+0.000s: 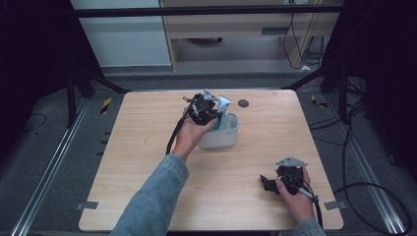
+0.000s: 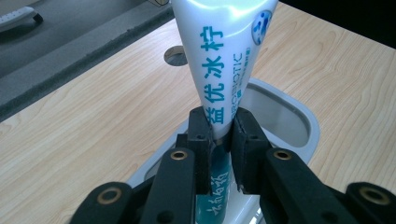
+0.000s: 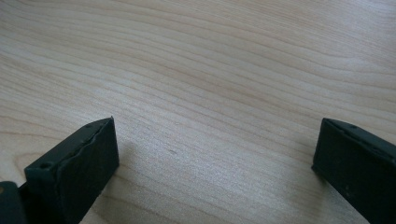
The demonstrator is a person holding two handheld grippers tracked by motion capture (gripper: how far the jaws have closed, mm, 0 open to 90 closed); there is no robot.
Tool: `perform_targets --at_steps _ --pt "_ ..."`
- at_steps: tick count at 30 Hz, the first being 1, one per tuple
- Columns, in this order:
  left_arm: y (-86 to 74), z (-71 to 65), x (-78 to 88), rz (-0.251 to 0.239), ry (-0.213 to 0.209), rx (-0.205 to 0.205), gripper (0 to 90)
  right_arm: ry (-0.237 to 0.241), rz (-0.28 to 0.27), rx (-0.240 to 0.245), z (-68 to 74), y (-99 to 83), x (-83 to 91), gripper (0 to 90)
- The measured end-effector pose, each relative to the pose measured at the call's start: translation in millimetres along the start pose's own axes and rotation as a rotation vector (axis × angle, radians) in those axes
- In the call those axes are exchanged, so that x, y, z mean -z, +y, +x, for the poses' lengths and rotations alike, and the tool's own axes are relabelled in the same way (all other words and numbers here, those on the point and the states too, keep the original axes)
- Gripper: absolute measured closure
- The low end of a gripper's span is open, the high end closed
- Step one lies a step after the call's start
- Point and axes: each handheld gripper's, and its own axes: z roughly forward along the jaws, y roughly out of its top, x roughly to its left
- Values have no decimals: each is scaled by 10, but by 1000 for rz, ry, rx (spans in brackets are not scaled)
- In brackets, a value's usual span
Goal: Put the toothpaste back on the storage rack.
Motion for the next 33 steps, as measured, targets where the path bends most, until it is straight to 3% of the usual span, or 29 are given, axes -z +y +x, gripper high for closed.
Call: perform_targets --at_steps 33 --pt "15 -48 -80 65 7 -13 785 1 0 3 0 0 0 4"
